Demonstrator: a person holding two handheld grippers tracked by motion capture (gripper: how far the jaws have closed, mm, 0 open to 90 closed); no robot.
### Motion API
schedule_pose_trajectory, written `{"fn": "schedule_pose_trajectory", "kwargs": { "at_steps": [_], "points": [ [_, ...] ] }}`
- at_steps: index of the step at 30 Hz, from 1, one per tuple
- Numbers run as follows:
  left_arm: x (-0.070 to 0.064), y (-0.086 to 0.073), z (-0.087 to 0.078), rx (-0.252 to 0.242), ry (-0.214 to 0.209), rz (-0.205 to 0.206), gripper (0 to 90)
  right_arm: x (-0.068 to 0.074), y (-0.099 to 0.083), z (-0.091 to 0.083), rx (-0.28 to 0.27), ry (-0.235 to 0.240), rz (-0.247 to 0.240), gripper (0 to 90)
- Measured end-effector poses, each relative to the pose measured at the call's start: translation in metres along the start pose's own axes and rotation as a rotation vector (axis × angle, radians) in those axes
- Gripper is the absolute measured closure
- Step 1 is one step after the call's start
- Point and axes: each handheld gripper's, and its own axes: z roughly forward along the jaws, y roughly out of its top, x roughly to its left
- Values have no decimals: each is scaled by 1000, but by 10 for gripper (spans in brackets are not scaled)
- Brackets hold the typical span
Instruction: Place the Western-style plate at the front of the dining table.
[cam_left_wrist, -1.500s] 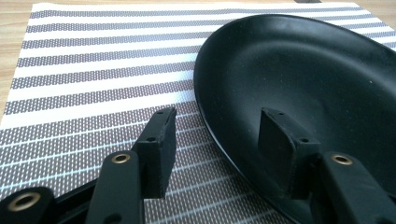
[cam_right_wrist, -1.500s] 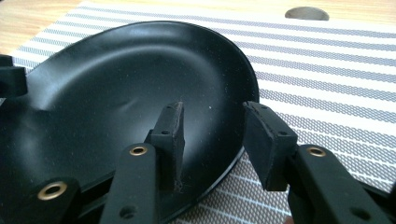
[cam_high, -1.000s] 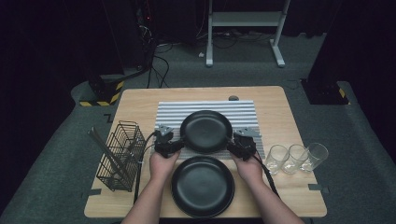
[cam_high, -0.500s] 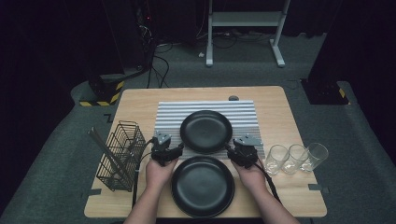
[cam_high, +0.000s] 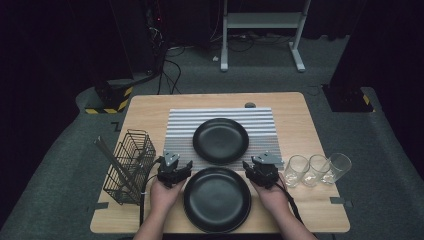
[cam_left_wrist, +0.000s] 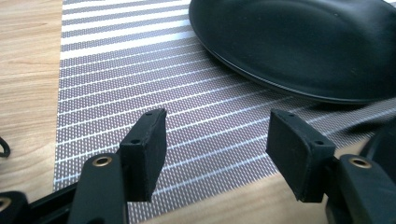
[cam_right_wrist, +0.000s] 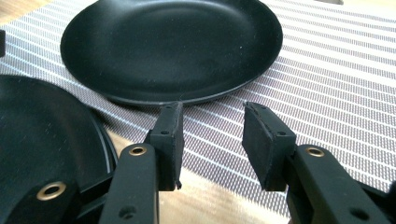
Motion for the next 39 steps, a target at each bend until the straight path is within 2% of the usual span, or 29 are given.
{"fn": "schedule_pose_trajectory", "kwargs": {
  "at_steps": [6, 10, 16, 20, 24, 28, 30, 32, 39],
  "points": [
    [-1, -4, -8, -3, -17, -2, 383, 2, -7, -8, 14, -2, -13, 589],
    [-3, -8, -14, -28, -17, 1, 418, 1, -11, -13, 33, -17, -7, 589],
    [-2, -14, -17, -24, -2, 55, 451, -2, -21, -16, 69, -24, 0, 557],
    [-5, -19, -19, -36, -18, 81, 454, -2, -26, -16, 86, -24, 0, 557],
    [-4, -21, -22, -56, -33, 61, 430, -5, -32, -14, 113, -41, -14, 552],
    [3, -20, -24, -51, -59, -2, 407, -5, -36, -15, 125, -58, -26, 538],
    [5, -20, -25, -60, -67, -16, 407, -4, -38, -14, 131, -62, -27, 527],
    [4, -21, -27, -70, -73, -5, 406, -4, -39, -15, 128, -70, -35, 519],
    [2, -19, -30, -78, -89, 31, 381, -9, -41, -16, 131, -40, 7, 439]
  ]
}}
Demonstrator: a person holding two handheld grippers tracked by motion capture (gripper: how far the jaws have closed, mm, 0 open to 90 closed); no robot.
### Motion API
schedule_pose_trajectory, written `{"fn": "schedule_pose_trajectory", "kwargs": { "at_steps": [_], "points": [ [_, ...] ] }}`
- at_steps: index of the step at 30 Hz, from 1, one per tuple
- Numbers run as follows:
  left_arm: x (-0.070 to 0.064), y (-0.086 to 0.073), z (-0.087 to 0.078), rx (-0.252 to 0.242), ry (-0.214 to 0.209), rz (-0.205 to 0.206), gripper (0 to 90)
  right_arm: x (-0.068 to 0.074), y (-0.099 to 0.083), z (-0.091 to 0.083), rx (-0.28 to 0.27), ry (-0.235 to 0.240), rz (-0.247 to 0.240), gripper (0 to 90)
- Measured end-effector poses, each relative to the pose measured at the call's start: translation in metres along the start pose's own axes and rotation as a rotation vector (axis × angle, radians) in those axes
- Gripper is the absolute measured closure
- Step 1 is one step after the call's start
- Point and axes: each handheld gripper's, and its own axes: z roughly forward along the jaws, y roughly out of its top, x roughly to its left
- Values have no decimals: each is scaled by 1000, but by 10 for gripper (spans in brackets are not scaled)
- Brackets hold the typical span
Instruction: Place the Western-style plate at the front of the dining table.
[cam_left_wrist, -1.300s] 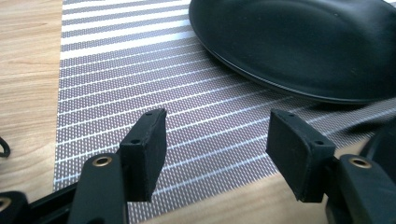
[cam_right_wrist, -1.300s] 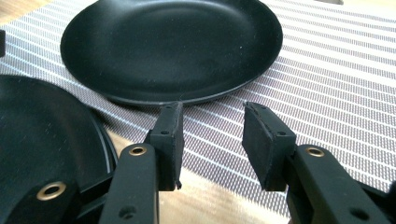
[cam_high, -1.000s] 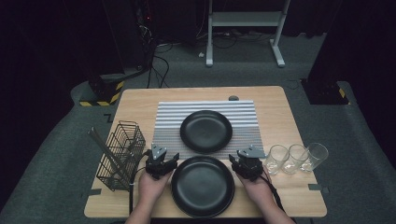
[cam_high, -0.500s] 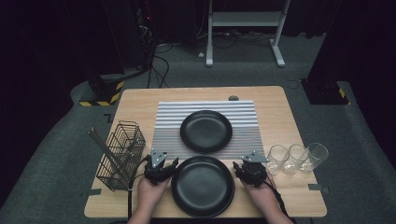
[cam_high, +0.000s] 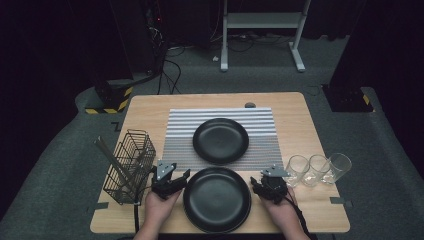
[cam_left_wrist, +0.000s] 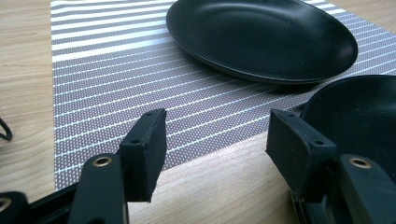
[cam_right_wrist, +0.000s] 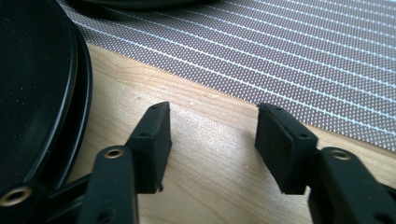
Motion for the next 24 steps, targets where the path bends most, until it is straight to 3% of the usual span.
{"fn": "schedule_pose_trajectory", "kwargs": {
  "at_steps": [6, 16, 22, 24],
  "points": [
    [-4, 0, -1, 14, 17, 44, 363, 1, 0, 0, 5, 4, -6, 406],
    [0, 3, -14, -57, -12, 11, 388, 1, 0, 0, 6, 3, -7, 405],
    [-1, 5, -20, -93, -51, 15, 323, 1, 0, 0, 6, 3, -7, 405],
    [-3, 7, -20, -91, -46, 24, 303, 1, 0, 0, 6, 2, -6, 405]
  ]
}}
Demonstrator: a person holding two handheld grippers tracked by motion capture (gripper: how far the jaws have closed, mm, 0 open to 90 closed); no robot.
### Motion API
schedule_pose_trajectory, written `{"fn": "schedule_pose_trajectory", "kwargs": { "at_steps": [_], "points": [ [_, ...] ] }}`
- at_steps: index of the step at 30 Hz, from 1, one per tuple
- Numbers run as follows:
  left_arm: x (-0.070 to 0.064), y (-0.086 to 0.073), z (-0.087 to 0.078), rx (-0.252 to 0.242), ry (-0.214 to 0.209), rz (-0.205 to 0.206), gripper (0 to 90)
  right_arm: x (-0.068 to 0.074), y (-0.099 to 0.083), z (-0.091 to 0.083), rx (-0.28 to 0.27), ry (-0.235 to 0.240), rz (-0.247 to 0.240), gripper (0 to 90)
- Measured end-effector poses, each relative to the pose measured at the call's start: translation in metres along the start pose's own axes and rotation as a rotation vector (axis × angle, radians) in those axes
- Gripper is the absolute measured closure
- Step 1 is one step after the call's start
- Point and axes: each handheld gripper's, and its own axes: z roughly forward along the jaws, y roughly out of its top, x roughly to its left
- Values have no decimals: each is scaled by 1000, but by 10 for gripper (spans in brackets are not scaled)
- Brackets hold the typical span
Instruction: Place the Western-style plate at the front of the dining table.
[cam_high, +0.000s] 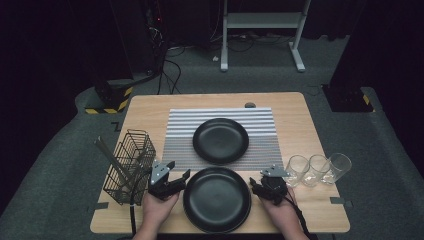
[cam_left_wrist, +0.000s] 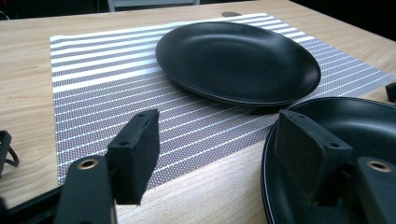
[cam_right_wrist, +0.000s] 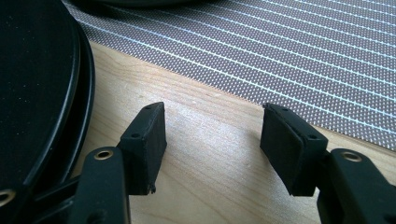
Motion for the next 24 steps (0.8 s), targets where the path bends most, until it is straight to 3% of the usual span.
{"fn": "schedule_pose_trajectory", "kwargs": {
  "at_steps": [15, 24],
  "points": [
    [-5, 6, -6, -32, -48, -12, 181, 0, 0, 0, 0, 0, 1, 405],
    [-10, 10, -14, -69, -26, 10, 159, 0, 0, 0, 0, 0, 1, 405]
  ]
}}
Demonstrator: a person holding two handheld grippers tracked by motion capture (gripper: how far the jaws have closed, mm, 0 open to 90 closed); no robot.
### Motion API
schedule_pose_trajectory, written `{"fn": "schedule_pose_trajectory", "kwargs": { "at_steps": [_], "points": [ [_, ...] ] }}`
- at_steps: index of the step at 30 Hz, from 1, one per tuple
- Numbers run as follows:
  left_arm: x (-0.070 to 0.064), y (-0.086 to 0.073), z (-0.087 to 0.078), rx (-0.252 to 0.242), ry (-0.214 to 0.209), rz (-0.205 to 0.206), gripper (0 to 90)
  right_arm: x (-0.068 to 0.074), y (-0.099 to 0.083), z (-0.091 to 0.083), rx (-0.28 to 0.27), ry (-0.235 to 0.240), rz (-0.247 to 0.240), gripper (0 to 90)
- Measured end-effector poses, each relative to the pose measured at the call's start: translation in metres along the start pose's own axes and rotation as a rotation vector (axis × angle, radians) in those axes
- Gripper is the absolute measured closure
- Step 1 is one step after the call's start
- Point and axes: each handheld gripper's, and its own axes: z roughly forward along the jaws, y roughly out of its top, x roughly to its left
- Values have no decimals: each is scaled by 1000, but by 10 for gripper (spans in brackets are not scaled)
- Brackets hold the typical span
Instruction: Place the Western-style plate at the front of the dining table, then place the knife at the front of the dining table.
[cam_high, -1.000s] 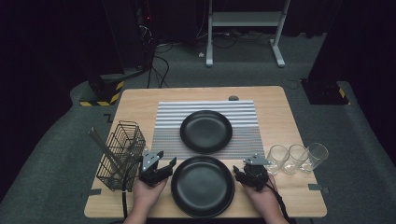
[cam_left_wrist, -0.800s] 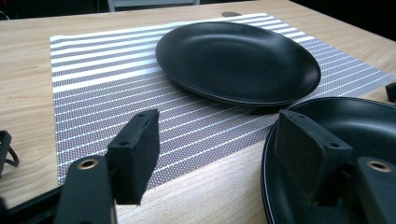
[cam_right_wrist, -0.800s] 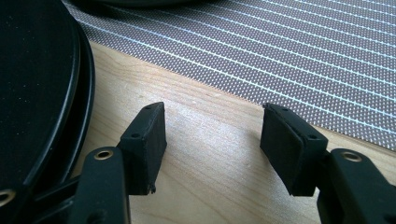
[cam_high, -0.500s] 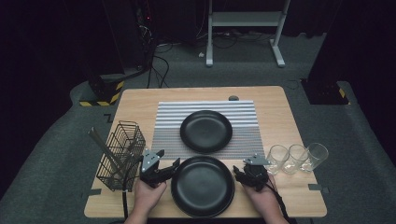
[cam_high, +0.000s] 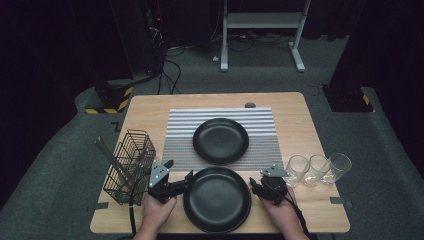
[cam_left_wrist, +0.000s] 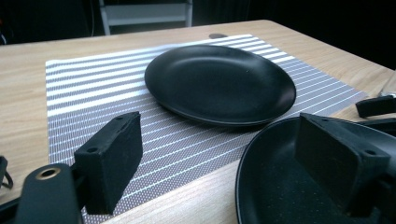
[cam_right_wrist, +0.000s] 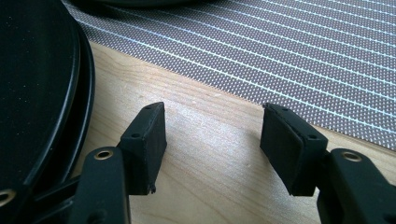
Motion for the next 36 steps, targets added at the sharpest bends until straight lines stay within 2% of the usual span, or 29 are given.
{"fn": "schedule_pose_trajectory", "kwargs": {
  "at_steps": [3, 9, 22, 36],
  "points": [
    [-1, 1, -1, -1, 12, 4, 156, 0, 0, 0, 0, 0, -1, 405],
    [0, 2, -5, -14, 7, 16, 156, 0, 0, 0, 0, 0, 0, 407],
    [-3, 11, -20, -67, 13, 38, 201, 0, 0, 0, -1, 1, -1, 407],
    [-6, 20, -27, -101, -11, 60, 209, 0, 0, 0, 2, -4, 1, 387]
  ]
}}
